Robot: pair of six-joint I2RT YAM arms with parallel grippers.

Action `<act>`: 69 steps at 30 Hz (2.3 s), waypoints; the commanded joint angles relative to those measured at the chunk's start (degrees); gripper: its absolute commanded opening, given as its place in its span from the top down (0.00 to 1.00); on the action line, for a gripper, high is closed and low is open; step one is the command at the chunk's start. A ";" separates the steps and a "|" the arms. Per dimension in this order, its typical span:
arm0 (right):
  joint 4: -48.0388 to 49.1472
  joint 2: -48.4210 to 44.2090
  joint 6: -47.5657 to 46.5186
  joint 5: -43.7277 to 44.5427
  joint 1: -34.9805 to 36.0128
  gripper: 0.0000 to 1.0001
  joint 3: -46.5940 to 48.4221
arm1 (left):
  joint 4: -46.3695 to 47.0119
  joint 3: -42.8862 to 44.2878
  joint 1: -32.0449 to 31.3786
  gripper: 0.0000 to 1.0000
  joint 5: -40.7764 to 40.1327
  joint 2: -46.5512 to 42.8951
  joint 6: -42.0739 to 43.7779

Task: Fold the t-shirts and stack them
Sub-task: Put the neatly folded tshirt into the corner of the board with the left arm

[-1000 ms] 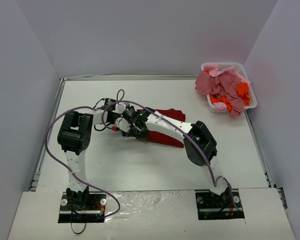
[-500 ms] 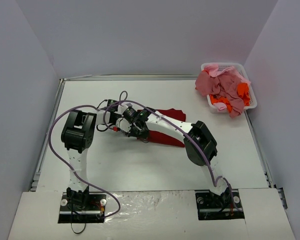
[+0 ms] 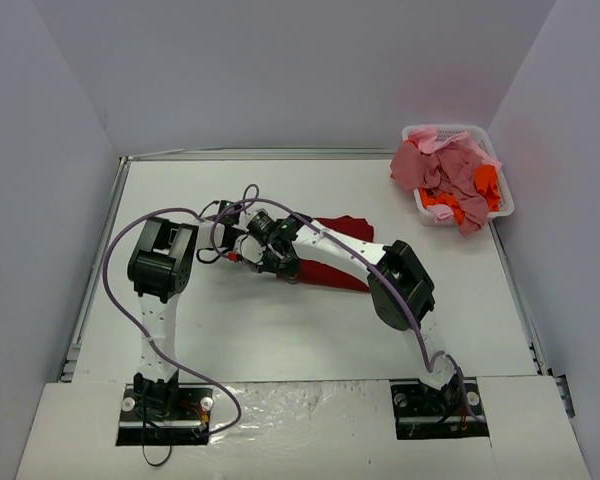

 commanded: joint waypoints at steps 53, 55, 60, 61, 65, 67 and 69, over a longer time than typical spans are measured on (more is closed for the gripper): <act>-7.30 -28.89 -5.85 -22.47 -32.63 0.00 -27.56 | -56.29 57.46 37.72 0.98 -36.18 15.80 49.36; -7.39 -28.72 -6.02 -22.83 -32.89 0.00 -27.65 | -56.11 58.16 38.33 0.98 -38.12 16.24 50.41; -7.39 -28.28 -6.29 -23.62 -33.33 0.00 -27.65 | -56.99 62.90 39.39 0.98 -40.67 18.09 51.65; -7.30 -28.19 -6.37 -23.62 -33.42 0.00 -27.65 | -56.64 63.17 39.39 0.98 -41.72 18.01 51.74; -7.22 -27.84 -6.55 -23.62 -33.69 0.00 -27.74 | -54.71 64.75 39.30 0.98 -44.27 18.00 52.00; -7.13 -27.58 -6.55 -23.53 -33.77 0.00 -27.74 | -54.70 66.07 39.30 0.98 -44.89 18.35 52.18; -7.21 -27.31 -6.38 -23.44 -33.77 0.00 -27.65 | -54.36 66.60 39.30 0.98 -45.68 18.53 52.18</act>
